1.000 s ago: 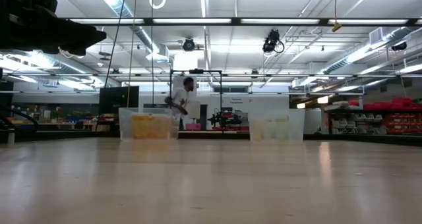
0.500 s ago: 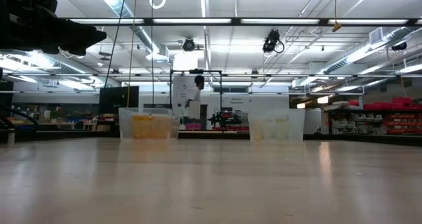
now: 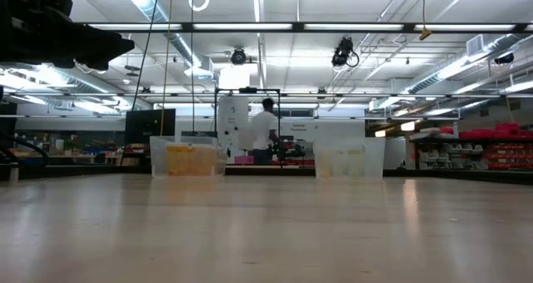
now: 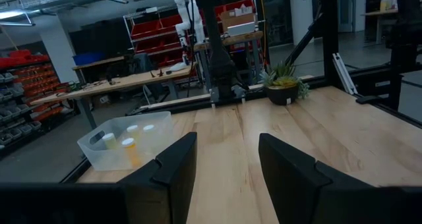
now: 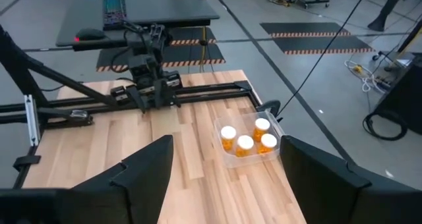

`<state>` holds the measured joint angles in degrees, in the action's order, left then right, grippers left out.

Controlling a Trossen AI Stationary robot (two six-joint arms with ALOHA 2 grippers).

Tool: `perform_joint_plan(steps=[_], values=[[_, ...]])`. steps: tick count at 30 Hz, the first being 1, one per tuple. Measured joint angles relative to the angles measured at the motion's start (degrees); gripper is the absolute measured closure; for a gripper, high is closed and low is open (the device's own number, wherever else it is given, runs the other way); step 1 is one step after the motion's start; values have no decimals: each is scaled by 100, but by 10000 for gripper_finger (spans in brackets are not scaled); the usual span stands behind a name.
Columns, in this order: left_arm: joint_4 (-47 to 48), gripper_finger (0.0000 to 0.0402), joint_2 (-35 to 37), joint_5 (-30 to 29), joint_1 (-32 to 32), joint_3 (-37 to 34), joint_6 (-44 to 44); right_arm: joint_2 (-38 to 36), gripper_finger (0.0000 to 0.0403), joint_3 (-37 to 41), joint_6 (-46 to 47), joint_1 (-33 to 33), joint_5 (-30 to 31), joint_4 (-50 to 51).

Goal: Pick and place medicine bottles into bin by pill shape (circle, oval)
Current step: Return to Home Position

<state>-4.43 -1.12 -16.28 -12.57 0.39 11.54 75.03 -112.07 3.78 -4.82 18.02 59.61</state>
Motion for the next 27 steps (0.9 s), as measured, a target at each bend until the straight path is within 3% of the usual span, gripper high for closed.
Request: perform_joint_plan(steps=[11,27], values=[[0,230,-1,1,-1,-1,1,-537,118,540,-121,0,-56,-153],[0,230,-1,-1,1,1,1,-1993,118,2666,-400,0,-451,-1268]])
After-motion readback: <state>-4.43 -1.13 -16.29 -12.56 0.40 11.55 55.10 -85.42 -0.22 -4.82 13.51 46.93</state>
